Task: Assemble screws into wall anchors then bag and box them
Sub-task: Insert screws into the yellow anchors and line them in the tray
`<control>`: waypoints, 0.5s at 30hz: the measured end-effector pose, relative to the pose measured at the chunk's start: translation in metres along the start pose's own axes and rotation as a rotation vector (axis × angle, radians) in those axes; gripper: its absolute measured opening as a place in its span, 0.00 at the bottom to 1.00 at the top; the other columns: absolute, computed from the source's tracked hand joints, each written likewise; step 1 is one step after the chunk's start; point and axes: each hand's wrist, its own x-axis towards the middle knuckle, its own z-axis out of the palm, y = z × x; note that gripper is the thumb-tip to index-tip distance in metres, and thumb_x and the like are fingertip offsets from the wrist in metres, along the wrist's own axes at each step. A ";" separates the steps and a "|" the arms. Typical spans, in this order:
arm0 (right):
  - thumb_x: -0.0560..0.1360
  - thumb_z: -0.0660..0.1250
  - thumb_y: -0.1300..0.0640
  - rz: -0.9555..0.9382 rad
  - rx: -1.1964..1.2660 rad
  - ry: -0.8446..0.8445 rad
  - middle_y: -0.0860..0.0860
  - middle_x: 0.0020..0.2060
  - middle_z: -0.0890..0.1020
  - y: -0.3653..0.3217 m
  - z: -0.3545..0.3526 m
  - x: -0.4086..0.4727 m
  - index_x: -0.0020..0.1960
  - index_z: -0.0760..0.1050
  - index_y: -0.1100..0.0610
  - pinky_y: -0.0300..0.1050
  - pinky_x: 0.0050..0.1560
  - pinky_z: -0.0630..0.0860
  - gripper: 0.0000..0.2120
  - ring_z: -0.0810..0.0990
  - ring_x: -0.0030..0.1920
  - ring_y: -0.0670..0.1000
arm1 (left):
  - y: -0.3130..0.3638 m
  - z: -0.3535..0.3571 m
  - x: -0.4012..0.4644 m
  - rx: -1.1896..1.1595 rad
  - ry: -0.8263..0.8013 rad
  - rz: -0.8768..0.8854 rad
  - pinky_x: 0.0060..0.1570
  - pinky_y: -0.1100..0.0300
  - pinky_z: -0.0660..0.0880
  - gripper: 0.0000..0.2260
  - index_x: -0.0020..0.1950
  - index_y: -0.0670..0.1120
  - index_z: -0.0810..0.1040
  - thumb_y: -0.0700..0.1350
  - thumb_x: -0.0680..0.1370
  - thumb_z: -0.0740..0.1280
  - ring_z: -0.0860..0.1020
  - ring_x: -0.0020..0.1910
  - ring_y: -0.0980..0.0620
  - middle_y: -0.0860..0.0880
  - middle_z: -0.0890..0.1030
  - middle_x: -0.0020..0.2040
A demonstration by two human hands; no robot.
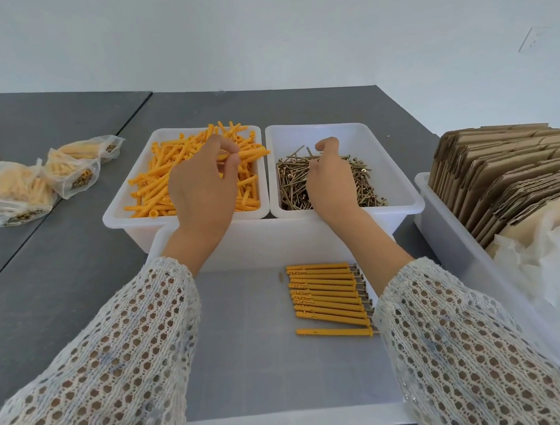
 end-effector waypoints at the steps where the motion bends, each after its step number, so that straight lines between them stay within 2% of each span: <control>1: 0.82 0.57 0.63 0.009 0.030 0.004 0.50 0.34 0.74 0.001 0.000 0.000 0.63 0.66 0.60 0.49 0.37 0.74 0.11 0.75 0.35 0.51 | -0.002 0.001 0.000 -0.019 -0.011 -0.028 0.39 0.50 0.79 0.00 0.50 0.55 0.76 0.50 0.80 0.66 0.81 0.39 0.58 0.58 0.82 0.44; 5: 0.77 0.62 0.64 0.093 0.206 0.007 0.50 0.40 0.80 0.002 -0.005 0.002 0.52 0.75 0.58 0.48 0.43 0.78 0.06 0.79 0.39 0.50 | -0.004 0.007 0.000 -0.128 -0.100 -0.068 0.41 0.52 0.79 0.06 0.44 0.52 0.74 0.44 0.77 0.70 0.79 0.39 0.57 0.59 0.80 0.40; 6: 0.76 0.63 0.63 0.153 0.301 -0.006 0.51 0.39 0.82 0.002 -0.006 0.003 0.49 0.77 0.57 0.47 0.43 0.79 0.06 0.80 0.39 0.51 | -0.005 0.008 -0.001 -0.142 -0.146 -0.058 0.41 0.51 0.79 0.07 0.43 0.51 0.74 0.44 0.77 0.70 0.80 0.39 0.57 0.57 0.80 0.38; 8: 0.76 0.64 0.64 0.273 0.549 -0.030 0.51 0.33 0.83 0.001 -0.007 0.004 0.44 0.77 0.56 0.42 0.35 0.77 0.06 0.80 0.31 0.48 | -0.005 0.010 -0.003 -0.163 -0.243 -0.014 0.42 0.48 0.79 0.07 0.44 0.50 0.73 0.43 0.77 0.69 0.80 0.37 0.55 0.54 0.81 0.37; 9: 0.77 0.64 0.63 0.310 0.665 -0.033 0.50 0.30 0.83 -0.001 -0.007 0.004 0.42 0.77 0.56 0.39 0.31 0.75 0.07 0.78 0.27 0.47 | -0.004 0.011 -0.004 -0.146 -0.284 0.023 0.41 0.46 0.79 0.06 0.46 0.50 0.72 0.42 0.78 0.69 0.81 0.37 0.54 0.53 0.82 0.37; 11: 0.79 0.63 0.61 0.331 0.795 -0.020 0.50 0.29 0.82 -0.004 -0.008 0.003 0.42 0.77 0.57 0.37 0.28 0.73 0.08 0.78 0.24 0.47 | -0.004 0.012 -0.005 -0.062 -0.349 0.103 0.41 0.46 0.78 0.05 0.54 0.49 0.73 0.43 0.80 0.66 0.81 0.38 0.53 0.53 0.83 0.42; 13: 0.83 0.57 0.59 0.338 0.869 0.005 0.50 0.28 0.82 -0.006 -0.008 0.002 0.44 0.77 0.58 0.37 0.27 0.74 0.13 0.78 0.25 0.47 | -0.002 0.013 -0.006 0.001 -0.395 0.155 0.44 0.48 0.78 0.12 0.65 0.48 0.74 0.41 0.82 0.62 0.81 0.43 0.51 0.52 0.83 0.47; 15: 0.85 0.52 0.58 0.345 0.947 0.033 0.51 0.27 0.81 -0.007 -0.008 0.002 0.46 0.74 0.59 0.38 0.27 0.74 0.15 0.78 0.24 0.48 | 0.000 0.012 -0.006 0.031 -0.404 0.198 0.44 0.53 0.75 0.15 0.68 0.47 0.75 0.38 0.82 0.60 0.79 0.45 0.50 0.52 0.82 0.47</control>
